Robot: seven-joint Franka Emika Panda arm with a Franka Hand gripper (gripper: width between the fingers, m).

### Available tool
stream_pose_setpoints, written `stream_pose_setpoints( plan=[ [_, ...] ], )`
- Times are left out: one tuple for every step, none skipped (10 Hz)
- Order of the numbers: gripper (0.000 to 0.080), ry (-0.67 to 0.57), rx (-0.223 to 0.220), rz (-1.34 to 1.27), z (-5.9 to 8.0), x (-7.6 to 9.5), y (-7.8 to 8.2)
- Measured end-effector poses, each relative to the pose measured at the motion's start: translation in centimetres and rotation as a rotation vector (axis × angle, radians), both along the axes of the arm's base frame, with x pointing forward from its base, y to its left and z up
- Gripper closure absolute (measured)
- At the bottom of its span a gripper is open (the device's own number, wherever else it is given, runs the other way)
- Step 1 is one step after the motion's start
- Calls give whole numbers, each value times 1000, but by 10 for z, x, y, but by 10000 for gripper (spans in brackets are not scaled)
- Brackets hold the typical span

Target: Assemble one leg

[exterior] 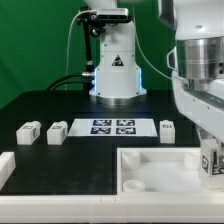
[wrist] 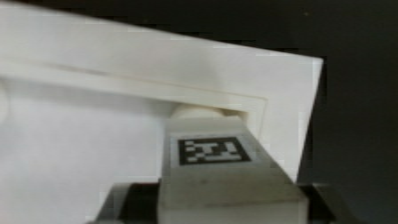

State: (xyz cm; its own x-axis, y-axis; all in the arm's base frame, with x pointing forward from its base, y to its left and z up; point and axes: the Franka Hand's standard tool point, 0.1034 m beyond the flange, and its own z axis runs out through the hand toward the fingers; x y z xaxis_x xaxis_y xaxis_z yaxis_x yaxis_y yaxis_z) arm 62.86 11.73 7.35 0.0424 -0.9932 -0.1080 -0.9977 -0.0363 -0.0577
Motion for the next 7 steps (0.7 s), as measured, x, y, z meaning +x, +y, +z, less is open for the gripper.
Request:
stream_pose_setpoints(
  plan=[
    [501,8,5,-74,0,0,1],
    [501,22,20,-187,-1,-1,4],
    [502,26,27,-214,-1,-1,6],
    [502,21,26,-173,-1,-1,6],
    [316,14,23,-114,-1,-1,6],
    [206,-13,4,74,0,0,7],
    [206,-44,-11,290,0,0,12]
  ],
)
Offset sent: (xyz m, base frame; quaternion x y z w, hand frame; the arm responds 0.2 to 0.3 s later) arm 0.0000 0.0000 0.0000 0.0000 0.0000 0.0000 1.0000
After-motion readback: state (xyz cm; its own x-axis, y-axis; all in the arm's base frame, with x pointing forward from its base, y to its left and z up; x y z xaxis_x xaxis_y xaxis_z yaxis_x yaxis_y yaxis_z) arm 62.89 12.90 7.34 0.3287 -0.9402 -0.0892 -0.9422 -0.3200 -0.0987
